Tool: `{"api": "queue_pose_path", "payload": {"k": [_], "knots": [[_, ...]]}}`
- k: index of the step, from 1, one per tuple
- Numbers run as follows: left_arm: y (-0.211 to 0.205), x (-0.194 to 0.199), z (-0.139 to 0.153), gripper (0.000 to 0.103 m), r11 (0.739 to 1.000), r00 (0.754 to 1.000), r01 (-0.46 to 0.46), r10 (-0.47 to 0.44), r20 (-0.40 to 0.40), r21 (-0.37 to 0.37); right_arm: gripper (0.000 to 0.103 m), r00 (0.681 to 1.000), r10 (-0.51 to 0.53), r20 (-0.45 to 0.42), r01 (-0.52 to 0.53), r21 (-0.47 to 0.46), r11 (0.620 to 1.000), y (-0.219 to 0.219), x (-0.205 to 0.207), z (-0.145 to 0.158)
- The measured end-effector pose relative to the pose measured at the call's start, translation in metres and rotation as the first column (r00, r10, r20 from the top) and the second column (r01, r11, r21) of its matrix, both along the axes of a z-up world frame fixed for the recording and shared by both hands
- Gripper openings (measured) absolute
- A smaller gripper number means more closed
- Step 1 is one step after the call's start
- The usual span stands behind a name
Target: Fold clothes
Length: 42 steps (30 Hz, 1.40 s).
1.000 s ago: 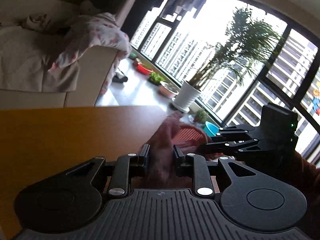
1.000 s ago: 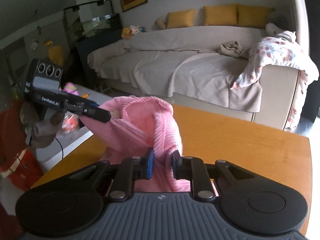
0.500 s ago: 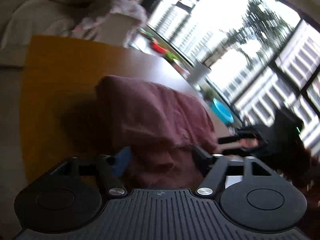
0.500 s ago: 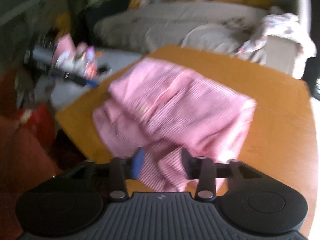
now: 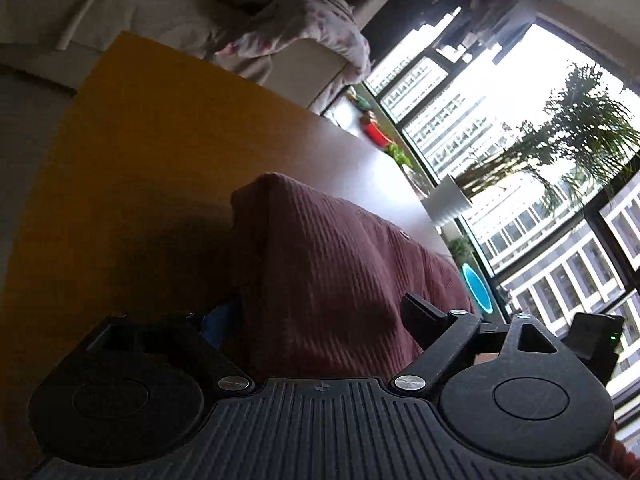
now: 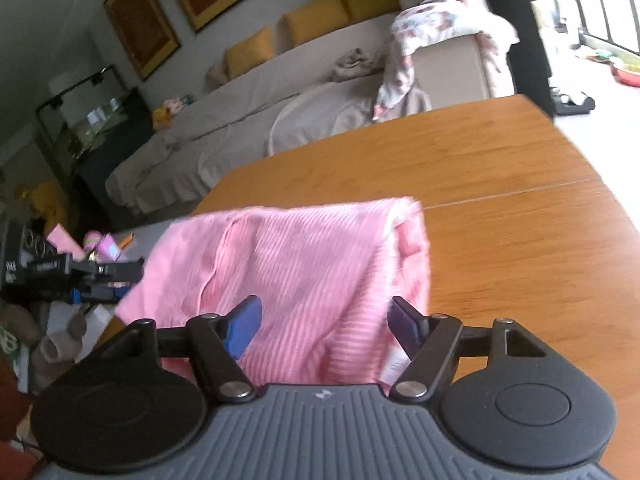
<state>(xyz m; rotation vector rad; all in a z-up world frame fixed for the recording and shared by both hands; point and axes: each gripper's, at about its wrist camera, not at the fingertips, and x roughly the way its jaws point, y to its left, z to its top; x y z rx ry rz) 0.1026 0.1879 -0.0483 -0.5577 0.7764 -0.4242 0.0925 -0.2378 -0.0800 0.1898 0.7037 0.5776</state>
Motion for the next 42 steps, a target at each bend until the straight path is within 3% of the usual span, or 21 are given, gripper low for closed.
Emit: {"api": "queue_pose_path", "payload": {"k": [1, 2, 3, 4, 5, 10, 13, 16, 19, 21, 24, 26, 28, 30, 32, 34, 38, 42], "knots": [[-0.003, 0.0, 0.002, 0.062, 1.0, 1.0, 0.003, -0.003, 0.005, 0.013, 0.028, 1.0, 0.018, 0.026, -0.017, -0.048, 0.999, 0.007, -0.002, 0.001], [-0.006, 0.0, 0.003, 0.055, 1.0, 1.0, 0.007, -0.007, 0.009, 0.026, 0.014, 0.998, 0.025, 0.05, -0.022, -0.074, 0.997, 0.012, -0.006, 0.005], [-0.009, -0.003, 0.007, 0.037, 0.999, 1.0, 0.015, -0.016, 0.023, 0.045, 0.013, 0.997, 0.029, 0.072, -0.022, -0.089, 0.996, 0.015, -0.01, 0.01], [-0.013, -0.007, 0.012, 0.026, 0.997, 0.999, 0.025, -0.028, 0.039, 0.067, 0.011, 0.995, 0.034, 0.09, -0.026, -0.09, 0.996, 0.017, -0.013, 0.017], [-0.016, -0.01, 0.019, 0.022, 0.996, 0.997, 0.037, -0.042, 0.058, 0.083, 0.011, 0.993, 0.043, 0.111, -0.034, -0.085, 0.996, 0.017, -0.015, 0.027], [-0.024, -0.033, 0.074, 0.018, 0.991, 0.977, 0.116, -0.125, 0.172, 0.066, 0.01, 0.979, 0.083, 0.187, -0.081, -0.021, 0.997, 0.006, -0.031, 0.077], [-0.025, -0.056, 0.088, 0.018, 0.988, 0.968, 0.148, -0.154, 0.199, 0.041, 0.01, 0.979, 0.087, 0.184, -0.092, 0.017, 0.996, -0.004, -0.044, 0.085], [-0.028, -0.076, 0.07, 0.019, 0.988, 0.976, 0.154, -0.157, 0.149, 0.028, 0.01, 0.992, 0.06, 0.112, -0.064, 0.026, 0.998, -0.015, -0.051, 0.061], [-0.026, -0.079, 0.03, 0.022, 0.99, 0.989, 0.141, -0.142, 0.04, 0.009, 0.011, 1.0, 0.004, 0.014, -0.004, 0.002, 1.0, -0.021, -0.052, 0.02], [-0.023, -0.08, 0.006, 0.025, 0.991, 0.991, 0.131, -0.131, -0.021, 0.004, 0.015, 1.0, -0.025, -0.004, 0.025, -0.031, 0.999, -0.02, -0.052, -0.001], [-0.018, -0.08, -0.01, 0.032, 0.993, 0.992, 0.117, -0.115, -0.049, 0.026, 0.023, 0.999, -0.034, 0.014, 0.035, -0.035, 0.999, -0.021, -0.051, -0.006], [-0.014, -0.083, 0.001, 0.04, 0.992, 0.994, 0.11, -0.109, -0.016, 0.064, 0.047, 0.998, -0.047, 0.031, 0.048, -0.043, 0.998, -0.023, -0.052, -0.001], [-0.01, -0.085, 0.012, 0.059, 0.99, 0.995, 0.101, -0.103, 0.017, 0.102, 0.064, 0.996, -0.067, 0.057, 0.07, -0.042, 0.997, -0.029, -0.055, 0.006], [0.001, -0.091, 0.029, 0.062, 0.992, 0.994, 0.068, -0.076, 0.077, 0.107, 0.073, 0.993, -0.088, 0.085, 0.09, -0.021, 0.996, -0.037, -0.059, 0.015], [0.013, -0.099, 0.044, 0.068, 0.998, 0.99, 0.041, -0.048, 0.134, 0.055, 0.091, 0.989, -0.105, 0.104, 0.101, 0.039, 0.994, -0.044, -0.06, 0.024], [0.015, -0.104, 0.052, 0.074, 0.999, 0.983, 0.054, -0.053, 0.176, -0.001, 0.102, 0.987, -0.114, 0.113, 0.101, 0.108, 0.989, -0.047, -0.058, 0.031], [0.001, -0.099, 0.044, 0.077, 0.992, 0.98, 0.107, -0.094, 0.177, -0.065, 0.103, 0.996, -0.054, 0.073, 0.034, 0.25, 0.968, -0.036, -0.048, 0.027], [-0.008, -0.077, 0.01, 0.077, 0.989, 0.99, 0.112, -0.102, 0.094, -0.101, 0.103, 0.998, -0.053, -0.038, 0.062, 0.273, 0.96, -0.013, -0.03, -0.004]]}}
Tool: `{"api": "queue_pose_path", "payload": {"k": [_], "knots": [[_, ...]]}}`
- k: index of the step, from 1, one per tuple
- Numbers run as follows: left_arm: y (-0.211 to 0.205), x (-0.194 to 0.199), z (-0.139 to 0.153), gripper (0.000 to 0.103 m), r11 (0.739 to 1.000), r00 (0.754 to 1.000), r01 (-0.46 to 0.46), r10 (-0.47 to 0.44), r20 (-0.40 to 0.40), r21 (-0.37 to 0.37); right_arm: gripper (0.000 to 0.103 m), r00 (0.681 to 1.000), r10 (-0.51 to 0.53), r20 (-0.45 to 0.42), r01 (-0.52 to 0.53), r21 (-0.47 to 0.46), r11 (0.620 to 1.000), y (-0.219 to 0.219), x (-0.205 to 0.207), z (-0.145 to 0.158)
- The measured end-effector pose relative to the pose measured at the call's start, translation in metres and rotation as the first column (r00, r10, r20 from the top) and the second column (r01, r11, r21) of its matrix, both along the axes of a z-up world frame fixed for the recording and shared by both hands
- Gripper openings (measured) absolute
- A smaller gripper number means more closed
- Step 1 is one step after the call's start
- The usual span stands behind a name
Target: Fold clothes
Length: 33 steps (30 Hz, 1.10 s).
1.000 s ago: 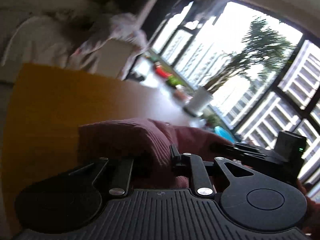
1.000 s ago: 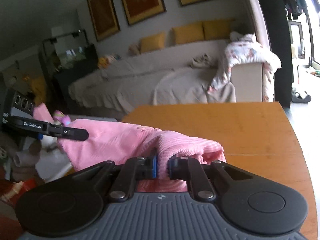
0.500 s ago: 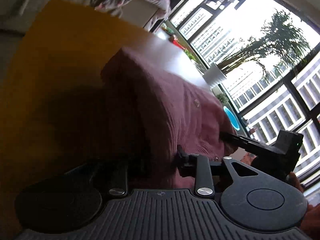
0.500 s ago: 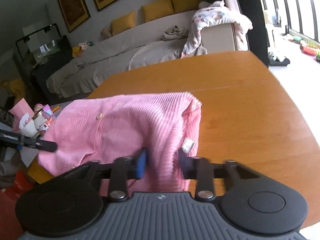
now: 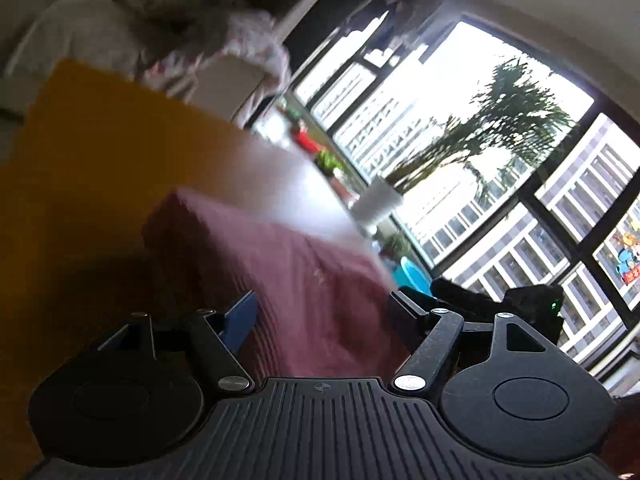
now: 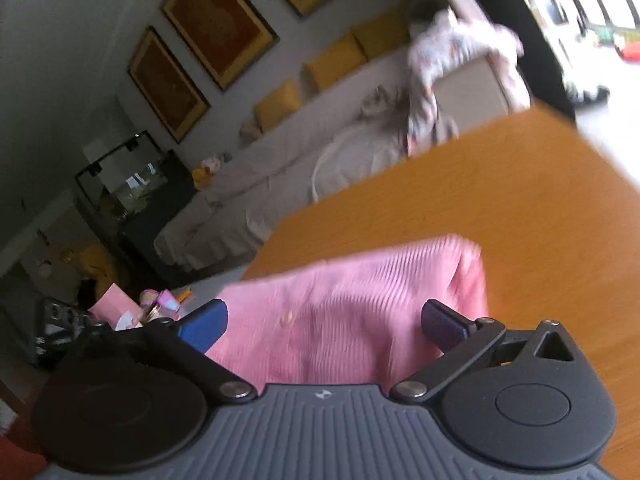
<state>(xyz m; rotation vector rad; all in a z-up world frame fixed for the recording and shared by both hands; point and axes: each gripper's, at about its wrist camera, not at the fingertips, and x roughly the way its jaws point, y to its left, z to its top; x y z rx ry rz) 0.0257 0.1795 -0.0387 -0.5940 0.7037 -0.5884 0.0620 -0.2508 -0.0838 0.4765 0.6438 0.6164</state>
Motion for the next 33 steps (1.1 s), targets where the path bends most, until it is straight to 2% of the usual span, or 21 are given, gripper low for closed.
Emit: {"api": "queue_pose_path", "payload": {"k": [1, 3, 6, 8, 11, 14, 15, 17, 19, 22, 25, 27, 29, 31, 33], "knots": [[0.002, 0.009, -0.011, 0.076, 1.0, 0.999, -0.016, 0.015, -0.041, -0.019, 0.103, 0.999, -0.016, -0.034, 0.015, -0.01, 1.0, 0.005, 0.004, -0.01], [0.008, 0.027, -0.031, 0.072, 0.997, 0.993, -0.049, 0.042, -0.114, -0.067, 0.103, 0.999, -0.045, 0.004, 0.045, -0.026, 0.999, 0.011, 0.0, -0.017], [0.018, 0.044, -0.038, 0.072, 0.994, 0.991, -0.063, 0.051, -0.124, -0.091, 0.103, 0.997, -0.072, 0.018, 0.072, -0.011, 0.997, 0.013, -0.004, -0.02], [0.017, 0.058, -0.036, 0.072, 0.997, 0.993, -0.063, 0.057, -0.108, -0.051, 0.103, 0.997, -0.079, 0.013, 0.079, 0.017, 0.997, 0.012, -0.003, -0.023], [0.01, 0.089, -0.028, 0.072, 0.996, 0.992, -0.083, 0.086, -0.089, 0.035, 0.103, 1.0, -0.027, -0.011, 0.027, 0.001, 1.0, 0.014, 0.003, -0.019], [0.007, 0.108, -0.008, 0.075, 0.985, 0.987, -0.142, 0.149, -0.066, 0.101, 0.103, 1.0, 0.008, 0.002, -0.008, -0.072, 0.997, 0.01, 0.004, -0.001], [0.006, 0.111, 0.001, 0.08, 0.979, 0.984, -0.164, 0.171, -0.053, 0.119, 0.103, 1.0, 0.018, 0.007, -0.018, -0.098, 0.995, 0.009, 0.004, 0.006], [0.007, 0.101, 0.019, 0.085, 0.981, 0.987, -0.163, 0.163, 0.005, 0.103, 0.103, 0.996, -0.022, 0.088, 0.038, -0.182, 0.983, 0.003, -0.003, 0.021], [0.007, 0.081, 0.031, 0.096, 0.991, 0.992, -0.118, 0.115, 0.054, 0.055, 0.103, 0.983, -0.069, 0.172, 0.118, -0.295, 0.948, -0.002, -0.004, 0.034], [-0.005, 0.05, 0.03, 0.098, 1.0, 0.997, 0.016, -0.017, 0.077, 0.005, 0.103, 0.969, -0.089, 0.233, 0.184, -0.425, 0.886, 0.002, 0.011, 0.039], [-0.021, 0.039, 0.009, 0.098, 0.996, 0.996, 0.083, -0.083, 0.014, 0.026, 0.103, 0.957, -0.052, 0.284, 0.212, -0.568, 0.795, 0.021, 0.035, 0.03], [-0.02, 0.045, -0.009, 0.098, 0.996, 0.996, 0.076, -0.074, -0.052, 0.042, 0.103, 0.957, -0.02, 0.289, 0.216, -0.666, 0.713, 0.037, 0.053, 0.016], [-0.014, 0.065, -0.018, 0.096, 0.997, 0.995, 0.054, -0.048, -0.089, 0.06, 0.103, 0.959, 0.023, 0.282, 0.198, -0.728, 0.656, 0.053, 0.067, 0.0], [-0.011, 0.089, -0.021, 0.093, 0.996, 0.995, 0.037, -0.029, -0.099, 0.079, 0.103, 0.96, 0.031, 0.279, 0.193, -0.737, 0.648, 0.055, 0.068, -0.007], [-0.009, 0.108, -0.019, 0.093, 0.988, 0.997, 0.022, -0.01, -0.077, 0.152, 0.103, 0.963, 0.017, 0.27, 0.193, -0.729, 0.657, 0.052, 0.068, -0.007]]}}
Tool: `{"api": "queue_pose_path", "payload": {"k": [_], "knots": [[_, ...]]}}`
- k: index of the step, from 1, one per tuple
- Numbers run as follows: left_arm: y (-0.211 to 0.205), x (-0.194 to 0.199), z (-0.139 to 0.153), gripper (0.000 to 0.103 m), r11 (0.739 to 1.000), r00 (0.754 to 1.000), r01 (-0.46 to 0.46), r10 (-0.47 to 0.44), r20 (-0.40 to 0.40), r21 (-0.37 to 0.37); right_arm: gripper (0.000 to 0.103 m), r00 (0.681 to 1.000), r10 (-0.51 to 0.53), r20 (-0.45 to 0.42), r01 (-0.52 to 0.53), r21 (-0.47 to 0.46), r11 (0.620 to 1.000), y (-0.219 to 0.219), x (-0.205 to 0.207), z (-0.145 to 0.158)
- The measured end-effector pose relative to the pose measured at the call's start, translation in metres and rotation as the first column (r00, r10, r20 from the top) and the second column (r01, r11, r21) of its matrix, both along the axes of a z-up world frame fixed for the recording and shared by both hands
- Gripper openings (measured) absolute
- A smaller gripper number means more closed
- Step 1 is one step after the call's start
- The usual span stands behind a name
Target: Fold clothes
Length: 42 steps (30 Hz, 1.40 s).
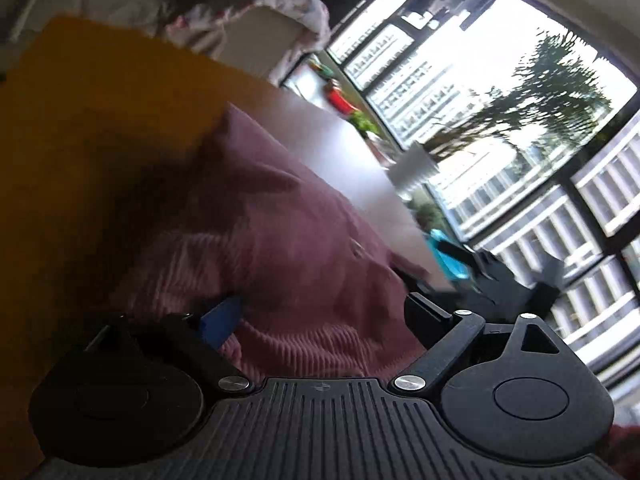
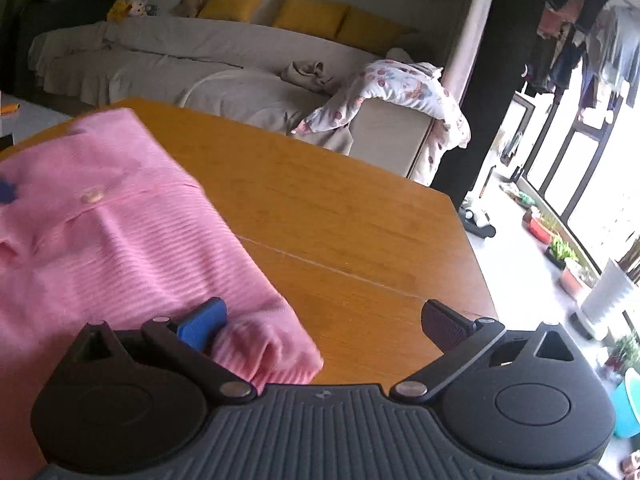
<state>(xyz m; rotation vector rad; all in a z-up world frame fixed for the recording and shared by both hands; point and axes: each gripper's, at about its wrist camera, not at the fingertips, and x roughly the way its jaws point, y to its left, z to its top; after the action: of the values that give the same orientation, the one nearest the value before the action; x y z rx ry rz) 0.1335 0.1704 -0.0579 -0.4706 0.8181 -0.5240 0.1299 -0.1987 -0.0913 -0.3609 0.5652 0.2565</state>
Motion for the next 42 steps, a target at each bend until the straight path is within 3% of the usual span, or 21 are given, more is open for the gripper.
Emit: {"api": "queue_pose_path", "payload": {"k": [3, 6, 8, 11, 15, 20, 23, 26, 28, 32, 36, 40, 42], "knots": [[-0.002, 0.045, -0.002, 0.093, 0.996, 0.999, 0.01, -0.013, 0.03, 0.088, 0.103, 1.0, -0.026, -0.01, 0.026, 0.001, 1.0, -0.002, -0.009, -0.001], [-0.022, 0.093, 0.004, 0.093, 0.993, 0.999, -0.013, 0.009, 0.038, 0.116, 0.103, 1.0, -0.026, -0.011, 0.026, -0.019, 0.999, 0.003, -0.031, 0.002], [-0.034, 0.113, 0.009, 0.093, 0.992, 0.999, -0.031, 0.026, 0.046, 0.124, 0.103, 0.997, 0.063, -0.044, -0.063, -0.005, 0.998, 0.012, -0.047, 0.007], [-0.049, 0.124, 0.019, 0.094, 0.99, 0.997, -0.039, 0.029, 0.076, 0.138, 0.103, 0.967, 0.249, -0.06, -0.247, 0.038, 0.968, 0.021, -0.075, 0.022], [-0.06, 0.084, 0.04, 0.097, 0.995, 0.992, 0.006, -0.019, 0.127, 0.1, 0.103, 0.96, 0.281, 0.002, -0.28, 0.111, 0.954, 0.009, -0.07, 0.052], [-0.074, 0.0, 0.042, 0.099, 0.992, 0.977, 0.123, -0.124, 0.173, 0.02, 0.103, 0.99, 0.124, 0.063, -0.131, 0.131, 0.983, 0.009, 0.007, 0.07], [-0.085, -0.032, 0.031, 0.1, 0.988, 0.976, 0.157, -0.155, 0.156, -0.002, 0.103, 0.997, 0.073, -0.001, -0.072, 0.093, 0.993, 0.024, 0.055, 0.053], [-0.093, -0.04, 0.018, 0.1, 0.986, 0.977, 0.168, -0.167, 0.131, 0.008, 0.103, 0.997, 0.021, -0.071, -0.018, 0.044, 0.999, 0.04, 0.103, 0.034], [-0.095, -0.042, 0.007, 0.1, 0.986, 0.979, 0.165, -0.167, 0.119, 0.027, 0.103, 0.997, 0.02, -0.073, -0.026, -0.079, 0.997, 0.049, 0.117, 0.006], [-0.092, -0.046, -0.004, 0.101, 0.987, 0.978, 0.162, -0.163, 0.129, 0.019, 0.103, 0.995, -0.002, -0.104, 0.001, -0.006, 1.0, 0.036, 0.118, 0.008], [-0.086, -0.035, -0.007, 0.103, 0.987, 0.982, 0.154, -0.148, 0.114, -0.047, 0.103, 0.999, -0.009, -0.045, 0.011, 0.034, 0.999, 0.033, 0.101, 0.022], [-0.088, -0.028, -0.008, 0.103, 0.986, 0.983, 0.157, -0.15, 0.103, -0.062, 0.103, 0.999, 0.01, -0.036, -0.006, 0.123, 0.992, 0.046, 0.116, 0.039], [-0.089, -0.024, -0.001, 0.103, 0.983, 0.98, 0.175, -0.168, 0.103, -0.062, 0.103, 0.999, 0.028, -0.039, -0.027, 0.04, 0.999, 0.064, 0.127, 0.029]]}}
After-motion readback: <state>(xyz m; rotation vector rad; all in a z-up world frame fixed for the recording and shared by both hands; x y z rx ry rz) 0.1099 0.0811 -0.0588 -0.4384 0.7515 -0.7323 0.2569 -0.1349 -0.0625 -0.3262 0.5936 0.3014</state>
